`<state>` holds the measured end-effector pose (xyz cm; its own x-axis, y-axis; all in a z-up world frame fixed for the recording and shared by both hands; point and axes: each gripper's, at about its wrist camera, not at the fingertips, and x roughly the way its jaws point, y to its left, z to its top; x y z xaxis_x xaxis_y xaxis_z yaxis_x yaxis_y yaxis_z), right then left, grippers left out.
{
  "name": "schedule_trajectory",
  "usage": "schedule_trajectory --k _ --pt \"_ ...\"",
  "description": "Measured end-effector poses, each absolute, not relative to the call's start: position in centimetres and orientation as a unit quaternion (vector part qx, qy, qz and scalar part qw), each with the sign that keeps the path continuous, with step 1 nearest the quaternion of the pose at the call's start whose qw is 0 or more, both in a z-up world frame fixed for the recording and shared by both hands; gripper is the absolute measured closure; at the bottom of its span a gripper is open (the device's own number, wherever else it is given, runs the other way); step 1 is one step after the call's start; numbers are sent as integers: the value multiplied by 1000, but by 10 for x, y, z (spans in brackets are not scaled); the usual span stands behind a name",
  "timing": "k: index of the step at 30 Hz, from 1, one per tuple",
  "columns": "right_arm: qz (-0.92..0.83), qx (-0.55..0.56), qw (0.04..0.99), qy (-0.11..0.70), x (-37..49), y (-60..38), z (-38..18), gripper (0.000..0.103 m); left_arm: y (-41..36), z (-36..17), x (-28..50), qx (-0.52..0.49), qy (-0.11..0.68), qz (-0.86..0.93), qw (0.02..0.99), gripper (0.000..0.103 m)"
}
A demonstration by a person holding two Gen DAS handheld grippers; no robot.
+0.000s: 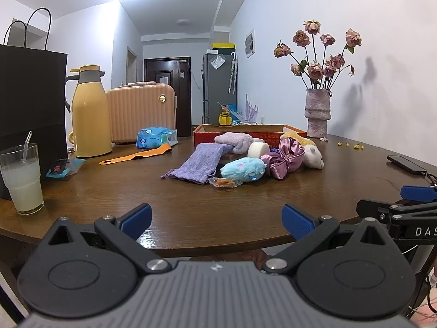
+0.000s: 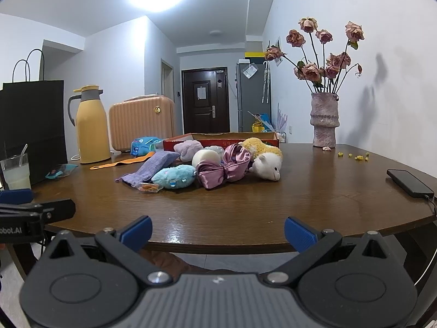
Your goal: Organize soft objects
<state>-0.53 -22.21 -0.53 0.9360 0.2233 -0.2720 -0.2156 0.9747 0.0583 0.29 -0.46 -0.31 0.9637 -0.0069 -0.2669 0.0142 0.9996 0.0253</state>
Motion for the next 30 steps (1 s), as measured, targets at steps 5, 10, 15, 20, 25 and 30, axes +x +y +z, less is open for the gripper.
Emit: schedule_trajectory --k 5,10,15,20,25,30 --pt "111 15 984 140 -5 -222 -5 0 -4 -3 3 13 135 -5 991 0" --pt "110 17 984 138 -6 -222 -5 0 -3 -3 2 14 134 -5 991 0" --pt "109 19 984 139 -6 -224 -5 0 -2 -3 3 15 138 -4 990 0" --pt "111 19 984 140 -5 -224 -5 0 -1 -2 3 15 138 -3 990 0" --pt "111 19 984 139 -4 -223 -5 0 0 -2 3 15 138 -3 990 0" --pt "110 21 984 140 -4 -224 -4 0 -1 -3 3 15 137 -4 990 0"
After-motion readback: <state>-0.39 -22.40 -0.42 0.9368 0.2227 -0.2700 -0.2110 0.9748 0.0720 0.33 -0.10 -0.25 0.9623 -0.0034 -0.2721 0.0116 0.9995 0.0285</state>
